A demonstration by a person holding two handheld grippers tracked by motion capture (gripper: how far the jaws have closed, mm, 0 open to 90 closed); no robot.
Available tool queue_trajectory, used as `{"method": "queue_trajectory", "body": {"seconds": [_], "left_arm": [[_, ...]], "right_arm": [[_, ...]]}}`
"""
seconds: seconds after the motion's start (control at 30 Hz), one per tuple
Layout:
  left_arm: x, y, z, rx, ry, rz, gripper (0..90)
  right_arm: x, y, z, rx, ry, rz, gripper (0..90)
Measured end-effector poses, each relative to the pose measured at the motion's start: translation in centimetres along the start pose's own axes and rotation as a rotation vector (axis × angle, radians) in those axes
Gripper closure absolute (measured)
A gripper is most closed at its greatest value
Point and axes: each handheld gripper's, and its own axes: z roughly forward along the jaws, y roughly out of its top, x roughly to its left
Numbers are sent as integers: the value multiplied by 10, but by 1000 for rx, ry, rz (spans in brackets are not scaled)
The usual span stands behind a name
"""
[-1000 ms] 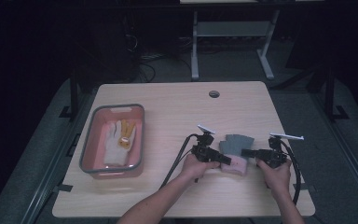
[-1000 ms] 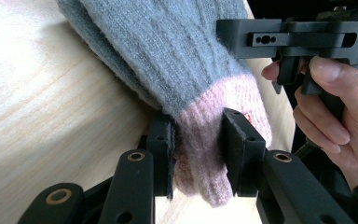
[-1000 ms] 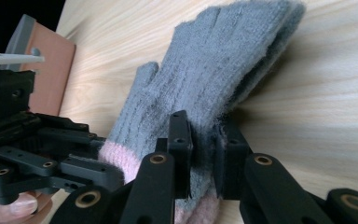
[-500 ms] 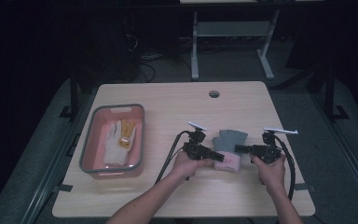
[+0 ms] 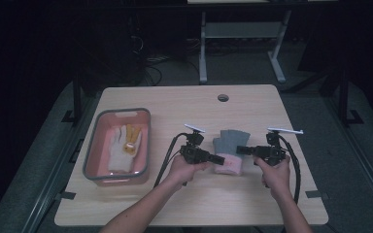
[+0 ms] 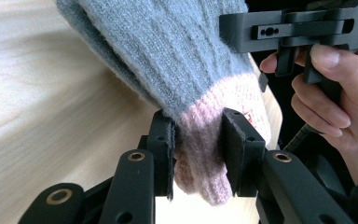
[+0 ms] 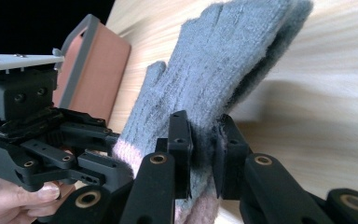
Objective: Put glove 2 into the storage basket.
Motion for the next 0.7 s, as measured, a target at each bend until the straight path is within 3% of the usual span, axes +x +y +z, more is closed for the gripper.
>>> {"method": "queue_trajectory", "body": {"seconds": [0.43, 0.7], "left_arm": [[-1, -1, -30, -33, 9, 15, 666], [3, -1, -46, -49, 16, 9, 667]], "right_arm": [[24, 10, 9, 12, 53, -22, 788], [36, 17, 20, 33, 62, -39, 788]]}}
